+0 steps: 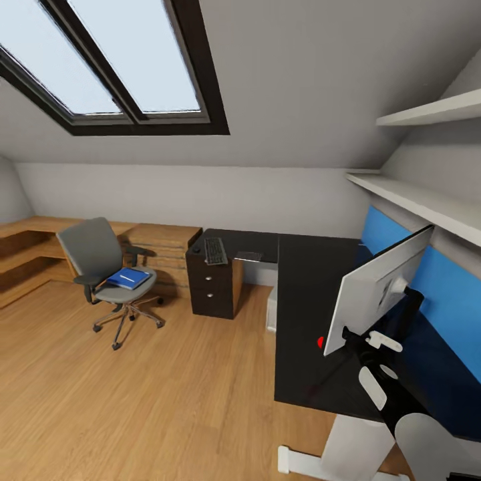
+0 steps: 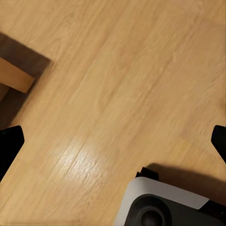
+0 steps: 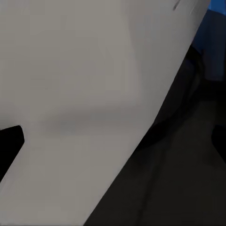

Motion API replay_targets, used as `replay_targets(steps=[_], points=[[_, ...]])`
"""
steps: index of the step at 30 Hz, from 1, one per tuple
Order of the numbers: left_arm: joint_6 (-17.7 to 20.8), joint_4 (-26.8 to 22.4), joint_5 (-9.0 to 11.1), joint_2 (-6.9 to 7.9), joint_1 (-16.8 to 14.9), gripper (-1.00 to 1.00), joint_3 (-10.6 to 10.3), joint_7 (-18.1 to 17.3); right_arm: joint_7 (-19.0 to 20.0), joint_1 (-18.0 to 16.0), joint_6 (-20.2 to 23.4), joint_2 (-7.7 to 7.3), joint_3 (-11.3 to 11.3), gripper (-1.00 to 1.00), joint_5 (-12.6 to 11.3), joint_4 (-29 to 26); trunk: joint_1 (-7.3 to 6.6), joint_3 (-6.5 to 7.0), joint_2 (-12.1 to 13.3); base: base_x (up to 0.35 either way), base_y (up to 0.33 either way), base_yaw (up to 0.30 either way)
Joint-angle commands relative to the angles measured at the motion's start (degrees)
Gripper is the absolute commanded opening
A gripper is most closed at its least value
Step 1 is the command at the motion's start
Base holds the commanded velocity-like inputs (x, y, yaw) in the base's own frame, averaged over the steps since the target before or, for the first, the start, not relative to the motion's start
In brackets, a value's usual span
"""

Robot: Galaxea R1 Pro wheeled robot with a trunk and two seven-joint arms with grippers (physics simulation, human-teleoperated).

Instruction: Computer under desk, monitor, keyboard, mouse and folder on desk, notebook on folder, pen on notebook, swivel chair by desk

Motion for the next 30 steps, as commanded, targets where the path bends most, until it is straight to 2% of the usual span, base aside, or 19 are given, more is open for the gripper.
replay_targets(steps=[1,10,18,22,25,27,30], points=[[-0.08,-0.09,0.19,0.03,-0.04,1.0,-0.48,0.46,-0.04,-0.05,-0.22,-0.01,0.18,1.0,-0.59,0.01,0.04,-0.13,-0.13,0.0,0.0,0.033],[-0.02,-0.09,0.22,0.03,-0.04,1.0,-0.49,0.42,-0.11,-0.05,-0.22,0.0,0.16,1.0,-0.51,0.1,0.04,-0.13,-0.13,-0.047,-0.047,-0.005],[-0.06,-0.09,0.27,0.09,-0.04,1.0,-0.37,0.46,-0.12,-0.05,-0.35,-0.01,0.17,1.0,0.3,0.13,0.04,-0.13,-0.13,-0.132,-0.165,-0.21],[-0.29,-0.1,0.59,0.16,-0.04,1.0,0.31,0.71,-0.12,-0.05,-0.86,0.16,0.77,1.0,2.66,0.96,0.04,-0.13,-0.13,-0.014,-0.022,-0.28],[-1.19,-0.34,0.81,0.19,-0.04,1.0,1.12,0.78,-0.12,-0.05,-2.8,0.51,1.2,1.0,5.1,2.25,0.04,-0.13,-0.13,-0.005,-0.007,-0.284],[-3.09,-1.02,0.91,0.25,-0.04,1.0,1.78,0.79,-0.15,-0.05,-4.82,0.87,1.31,1.0,6.65,3.09,0.04,-0.13,-0.13,-0.002,-0.003,-0.275],[-5.16,-5.54,0.89,0.57,-0.04,1.0,2.3,0.82,-0.13,-0.05,-6.83,1.66,1.37,1.0,7.91,3.66,0.04,-0.13,-0.13,-0.001,-0.002,-0.211]])
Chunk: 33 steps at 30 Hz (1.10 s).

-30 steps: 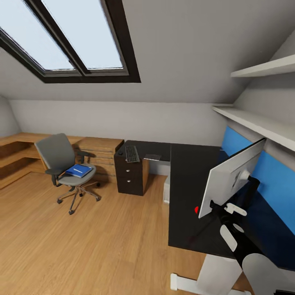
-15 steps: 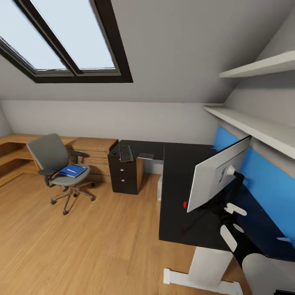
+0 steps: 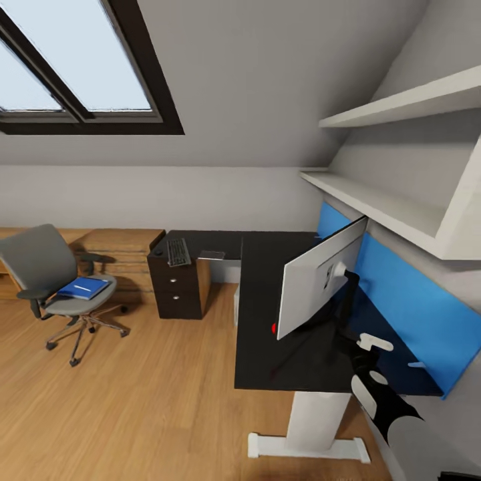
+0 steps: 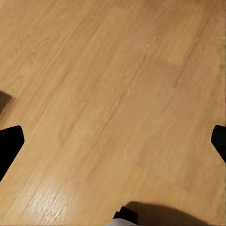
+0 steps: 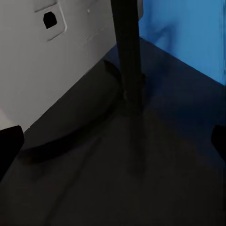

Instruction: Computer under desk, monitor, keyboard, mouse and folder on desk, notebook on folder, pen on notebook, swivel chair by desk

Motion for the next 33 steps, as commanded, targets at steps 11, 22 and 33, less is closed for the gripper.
replay_targets(steps=[11,22,33], points=[[39.44,-60.91,0.76,8.54,-0.02,1.0,3.69,26.69,-0.18,0.02,-1.7,0.79,0.8,1.0,3.66,1.76,0.04,-0.14,-0.13,0.0,0.0,-0.029],[40.99,-55.02,-0.01,8.56,-0.02,1.0,0.0,29.37,-0.36,0.02,-1.9,2.4,0.94,1.0,4.19,1.63,0.04,-0.16,-0.13,0.003,-0.012,-0.001],[40.62,-55.64,-0.25,8.74,-0.02,1.0,-0.73,29.32,-0.31,0.02,-6.2,2.09,1.02,1.0,11.02,7.26,0.04,-0.23,-0.13,0.103,-0.118,-0.008]])
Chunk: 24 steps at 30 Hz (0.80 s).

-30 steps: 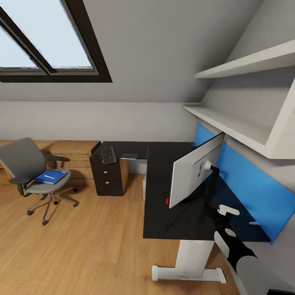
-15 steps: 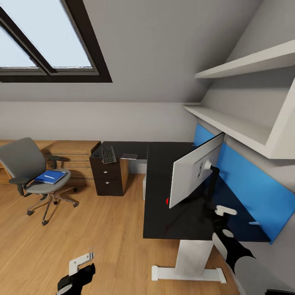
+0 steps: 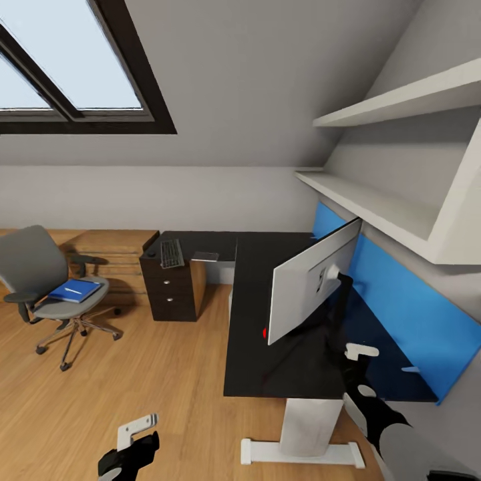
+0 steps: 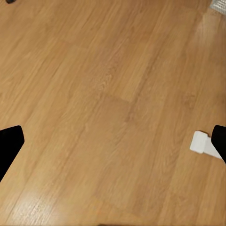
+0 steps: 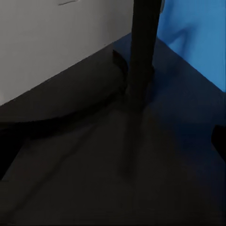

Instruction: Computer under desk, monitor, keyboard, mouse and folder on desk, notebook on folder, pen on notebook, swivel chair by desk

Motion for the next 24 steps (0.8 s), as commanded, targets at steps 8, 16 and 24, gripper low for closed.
replay_targets(steps=[8,16,24], points=[[0.23,-0.28,0.16,-0.01,-0.08,1.0,-0.42,0.34,0.27,-0.07,-3.87,-1.61,0.09,1.0,5.0,4.12,0.04,-0.13,-0.14,0.002,-0.002,0.0],[0.23,-0.3,0.24,0.05,-0.08,1.0,-0.28,0.33,0.2,-0.19,-2.64,-3.09,-0.12,1.0,7.2,5.56,0.04,-0.13,-0.14,0.028,-0.001,0.0],[0.23,-0.42,0.25,0.07,-0.08,1.0,-0.2,0.26,0.07,-0.24,-1.93,-3.41,-0.17,1.0,7.23,5.86,0.04,-0.13,-0.14,0.14,-0.04,0.0]])
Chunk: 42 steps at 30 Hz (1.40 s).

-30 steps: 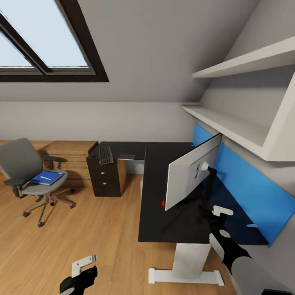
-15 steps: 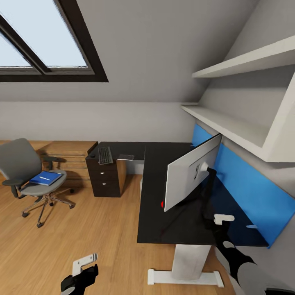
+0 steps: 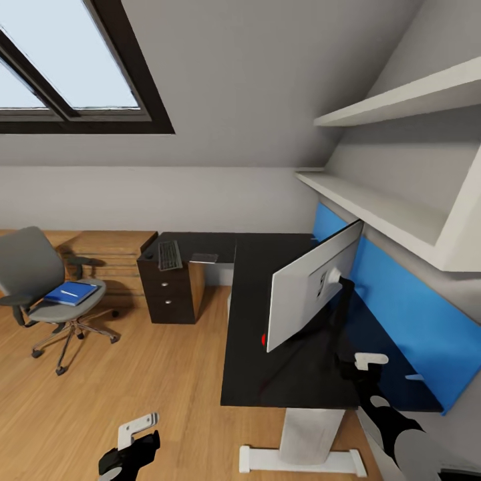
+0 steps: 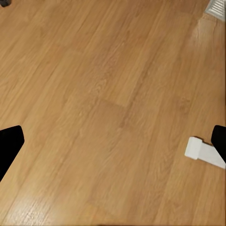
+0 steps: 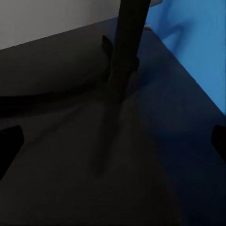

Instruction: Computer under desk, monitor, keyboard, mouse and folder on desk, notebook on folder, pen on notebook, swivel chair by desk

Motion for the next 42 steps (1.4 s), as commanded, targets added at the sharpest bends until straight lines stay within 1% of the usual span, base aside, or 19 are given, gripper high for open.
replay_targets(steps=[1,10,14,16,20,25,28,32,37,42], points=[[0.23,-0.12,0.16,0.06,-0.08,1.0,-0.16,0.42,-0.03,-0.07,-0.18,0.02,-0.31,1.0,0.22,0.06,0.04,-0.14,-0.14,0.021,-0.007,0.0],[0.23,-0.15,0.16,0.15,-0.08,1.0,-0.18,0.54,-0.41,-0.07,-0.23,0.01,-0.48,1.0,0.02,-0.19,0.04,-0.14,-0.14,0.09,-0.001,0.0],[0.23,-0.1,0.16,0.15,-0.08,1.0,-0.24,0.55,-1.42,-0.07,-0.23,0.05,-0.48,1.0,-0.04,-0.26,0.04,-0.14,-0.14,0.227,0.0,0.0],[0.21,-0.12,0.14,0.18,-0.08,1.0,-0.14,0.55,-2.7,-0.07,-0.23,0.12,-0.48,1.0,-0.29,-0.29,0.04,-0.14,-0.14,0.221,0.0,0.0],[-0.18,-0.21,0.16,0.26,-0.08,1.0,-0.01,0.48,-3.77,-0.07,-0.23,0.22,-0.48,1.0,-0.79,-0.3,0.04,-0.14,-0.14,0.1,0.0,0.0],[-2.74,-0.17,0.16,0.24,-0.08,1.0,-0.06,0.25,-4.11,-0.07,-0.23,0.26,-0.49,1.0,-0.93,-0.37,0.04,-0.14,-0.14,0.174,0.0,0.0],[-3.46,-0.11,0.16,0.24,-0.08,1.0,-0.08,0.21,-4.2,-0.07,-0.23,0.27,-0.5,1.0,-0.95,-0.51,0.04,-0.14,-0.14,0.165,0.0,0.0],[-3.77,-0.08,0.16,0.24,-0.08,1.0,-0.08,0.2,-4.24,-0.07,-0.43,0.27,-0.53,1.0,-0.96,-0.64,0.04,-0.14,-0.14,0.068,0.0,0.0],[-3.81,-0.08,0.16,0.25,-0.08,1.0,-0.09,0.2,-4.21,-0.14,-0.23,0.17,-0.49,1.0,-0.84,-0.61,0.04,-0.14,-0.14,0.225,-0.058,0.0],[-3.81,-0.08,0.16,0.24,-0.08,1.0,-0.1,0.2,-4.16,-0.15,-0.23,-0.08,-0.48,1.0,-0.79,-0.58,0.04,-0.14,-0.14,0.056,-0.016,0.0]])
